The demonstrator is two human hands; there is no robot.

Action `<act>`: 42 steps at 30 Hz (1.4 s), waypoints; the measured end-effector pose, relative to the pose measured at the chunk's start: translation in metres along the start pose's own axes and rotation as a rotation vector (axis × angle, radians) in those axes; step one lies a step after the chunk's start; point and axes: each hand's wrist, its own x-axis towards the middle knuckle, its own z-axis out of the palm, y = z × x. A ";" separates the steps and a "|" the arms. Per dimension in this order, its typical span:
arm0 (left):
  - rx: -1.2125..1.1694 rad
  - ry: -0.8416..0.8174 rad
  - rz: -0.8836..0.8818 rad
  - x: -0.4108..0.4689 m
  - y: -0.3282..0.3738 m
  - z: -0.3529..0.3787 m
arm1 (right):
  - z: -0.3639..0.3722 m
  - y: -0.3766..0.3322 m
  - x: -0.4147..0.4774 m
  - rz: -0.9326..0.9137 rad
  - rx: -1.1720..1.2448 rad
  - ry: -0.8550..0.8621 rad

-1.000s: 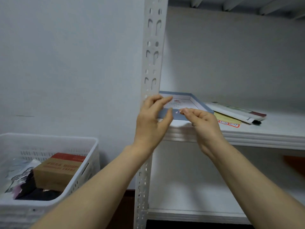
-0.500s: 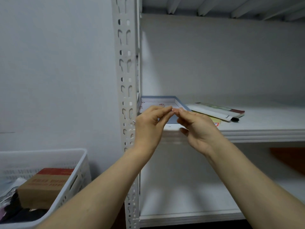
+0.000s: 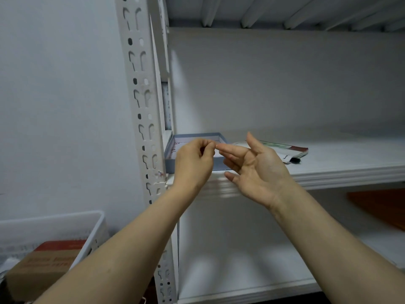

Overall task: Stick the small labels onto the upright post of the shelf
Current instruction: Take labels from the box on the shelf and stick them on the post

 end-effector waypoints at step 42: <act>-0.773 -0.201 -0.706 0.037 0.002 0.002 | 0.000 -0.007 0.046 -0.563 -0.720 0.246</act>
